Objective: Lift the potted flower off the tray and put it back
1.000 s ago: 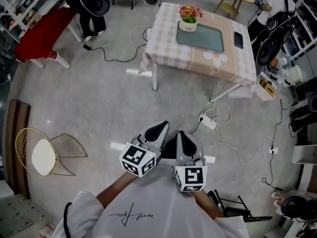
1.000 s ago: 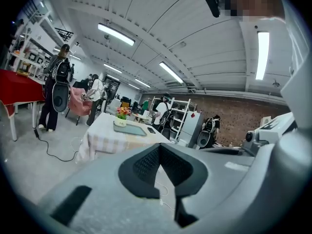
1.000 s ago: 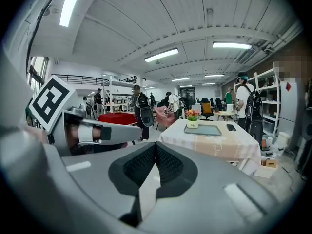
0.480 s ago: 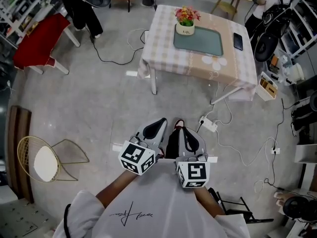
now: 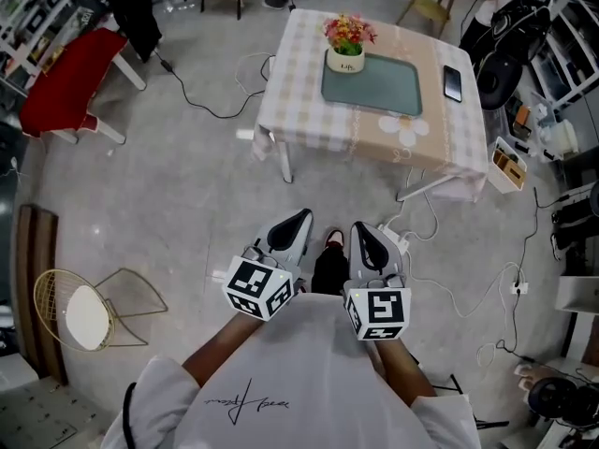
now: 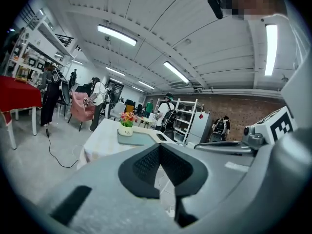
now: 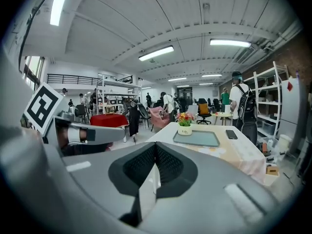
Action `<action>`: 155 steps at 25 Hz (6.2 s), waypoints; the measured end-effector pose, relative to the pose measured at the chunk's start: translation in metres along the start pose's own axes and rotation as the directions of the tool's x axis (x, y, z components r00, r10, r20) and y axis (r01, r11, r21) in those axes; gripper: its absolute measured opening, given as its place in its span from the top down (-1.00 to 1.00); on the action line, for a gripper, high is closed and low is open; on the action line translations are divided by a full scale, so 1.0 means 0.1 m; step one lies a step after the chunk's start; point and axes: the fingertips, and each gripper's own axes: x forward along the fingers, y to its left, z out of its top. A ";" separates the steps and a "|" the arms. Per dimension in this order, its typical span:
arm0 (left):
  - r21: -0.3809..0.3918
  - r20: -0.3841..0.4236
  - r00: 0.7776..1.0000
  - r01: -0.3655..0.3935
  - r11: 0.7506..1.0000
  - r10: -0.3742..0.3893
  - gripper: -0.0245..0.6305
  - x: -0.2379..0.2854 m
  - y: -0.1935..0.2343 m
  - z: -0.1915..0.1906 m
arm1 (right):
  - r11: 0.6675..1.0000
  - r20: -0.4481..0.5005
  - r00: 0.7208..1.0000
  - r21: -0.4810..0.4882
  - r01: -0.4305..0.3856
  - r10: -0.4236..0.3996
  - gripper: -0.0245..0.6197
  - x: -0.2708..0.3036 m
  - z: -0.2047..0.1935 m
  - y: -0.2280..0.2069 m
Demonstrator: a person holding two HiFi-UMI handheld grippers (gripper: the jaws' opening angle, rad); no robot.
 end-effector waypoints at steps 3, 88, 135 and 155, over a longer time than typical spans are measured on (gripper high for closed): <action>0.001 0.001 1.000 -0.008 1.000 0.008 0.93 0.27 0.10 0.12 | 1.000 -0.008 1.000 -0.011 -0.009 0.009 0.91 0.21 0.10 -0.22; 0.058 -0.192 0.972 -0.129 0.990 0.138 0.51 3.85 2.27 0.45 | 0.977 -0.161 0.965 -0.017 -0.212 0.207 0.45 4.02 0.34 -2.38; 0.091 -0.358 0.933 -0.014 0.996 0.046 -0.04 4.91 3.21 0.23 | 0.961 -0.323 0.912 -0.031 -0.275 0.251 -0.14 5.47 -0.19 -2.77; 0.052 -0.409 0.912 0.073 0.996 -0.045 -0.06 5.04 3.18 0.09 | 0.945 -0.333 0.896 -0.038 -0.324 0.293 -0.12 5.49 -0.23 -2.78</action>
